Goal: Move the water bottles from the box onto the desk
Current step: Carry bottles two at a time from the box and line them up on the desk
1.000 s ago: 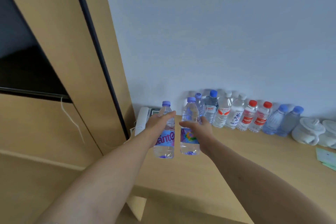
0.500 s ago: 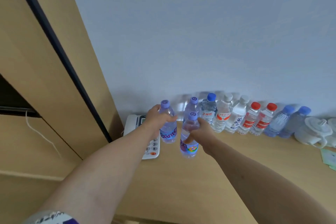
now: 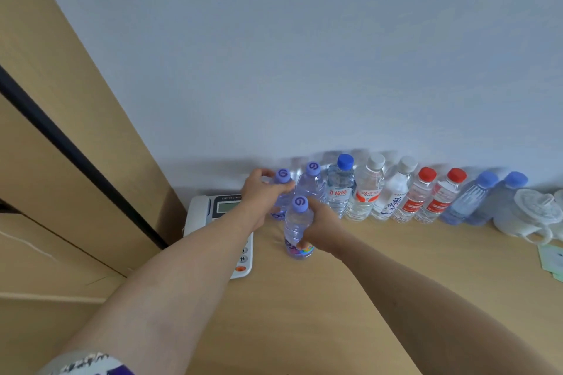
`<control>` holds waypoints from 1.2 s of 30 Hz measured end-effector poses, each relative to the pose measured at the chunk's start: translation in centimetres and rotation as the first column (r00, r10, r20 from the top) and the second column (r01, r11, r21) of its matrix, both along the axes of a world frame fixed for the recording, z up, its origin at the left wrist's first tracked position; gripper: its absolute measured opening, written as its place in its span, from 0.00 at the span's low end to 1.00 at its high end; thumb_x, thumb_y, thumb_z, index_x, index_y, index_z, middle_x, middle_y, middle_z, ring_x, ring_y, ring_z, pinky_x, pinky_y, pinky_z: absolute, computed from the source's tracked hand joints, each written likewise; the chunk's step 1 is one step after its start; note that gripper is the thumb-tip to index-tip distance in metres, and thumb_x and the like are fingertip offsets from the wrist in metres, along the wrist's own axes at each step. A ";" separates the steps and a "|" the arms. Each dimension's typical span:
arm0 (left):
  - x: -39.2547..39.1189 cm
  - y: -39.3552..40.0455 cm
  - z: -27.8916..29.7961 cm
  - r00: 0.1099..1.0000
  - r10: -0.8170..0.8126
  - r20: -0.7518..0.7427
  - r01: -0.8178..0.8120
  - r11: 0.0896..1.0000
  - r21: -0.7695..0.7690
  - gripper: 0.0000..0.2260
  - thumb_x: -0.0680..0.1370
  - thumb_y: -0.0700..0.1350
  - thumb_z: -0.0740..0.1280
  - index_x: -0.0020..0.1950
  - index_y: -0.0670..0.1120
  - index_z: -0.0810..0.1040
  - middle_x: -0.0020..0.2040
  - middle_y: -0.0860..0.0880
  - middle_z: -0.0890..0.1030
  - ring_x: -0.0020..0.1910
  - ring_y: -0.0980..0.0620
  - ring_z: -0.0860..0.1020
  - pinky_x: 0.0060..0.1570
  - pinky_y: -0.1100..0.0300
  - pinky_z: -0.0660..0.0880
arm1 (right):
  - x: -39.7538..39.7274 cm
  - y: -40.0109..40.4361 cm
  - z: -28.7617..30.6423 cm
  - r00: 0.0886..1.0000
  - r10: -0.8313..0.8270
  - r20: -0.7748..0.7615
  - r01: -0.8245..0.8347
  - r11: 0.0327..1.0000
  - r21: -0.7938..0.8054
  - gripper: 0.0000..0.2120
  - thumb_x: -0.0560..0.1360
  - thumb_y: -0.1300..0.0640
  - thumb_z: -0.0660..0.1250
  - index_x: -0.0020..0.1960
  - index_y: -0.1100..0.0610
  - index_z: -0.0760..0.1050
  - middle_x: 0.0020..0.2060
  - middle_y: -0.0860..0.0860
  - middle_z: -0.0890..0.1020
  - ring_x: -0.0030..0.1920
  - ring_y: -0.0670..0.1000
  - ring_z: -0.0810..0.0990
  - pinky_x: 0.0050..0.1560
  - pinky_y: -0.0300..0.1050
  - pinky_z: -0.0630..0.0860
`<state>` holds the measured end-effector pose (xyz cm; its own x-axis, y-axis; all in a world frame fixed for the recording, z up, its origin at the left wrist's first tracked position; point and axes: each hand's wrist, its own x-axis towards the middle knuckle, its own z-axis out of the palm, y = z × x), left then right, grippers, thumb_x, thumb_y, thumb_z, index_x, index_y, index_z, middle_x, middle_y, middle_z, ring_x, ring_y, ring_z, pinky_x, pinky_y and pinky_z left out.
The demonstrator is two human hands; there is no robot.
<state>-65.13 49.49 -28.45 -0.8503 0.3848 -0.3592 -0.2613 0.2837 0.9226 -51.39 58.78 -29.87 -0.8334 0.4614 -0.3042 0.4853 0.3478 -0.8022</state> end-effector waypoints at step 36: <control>-2.7 -1.3 1.2 0.994 -0.111 -0.008 0.109 0.985 -0.132 0.22 0.73 0.48 0.80 0.65 0.51 0.79 0.58 0.49 0.82 0.56 0.47 0.80 0.51 0.50 0.81 | -3.8 -1.1 2.9 0.983 0.163 -0.090 -0.135 0.957 0.257 0.30 0.63 0.63 0.79 0.63 0.46 0.78 0.46 0.45 0.80 0.48 0.49 0.78 0.40 0.31 0.70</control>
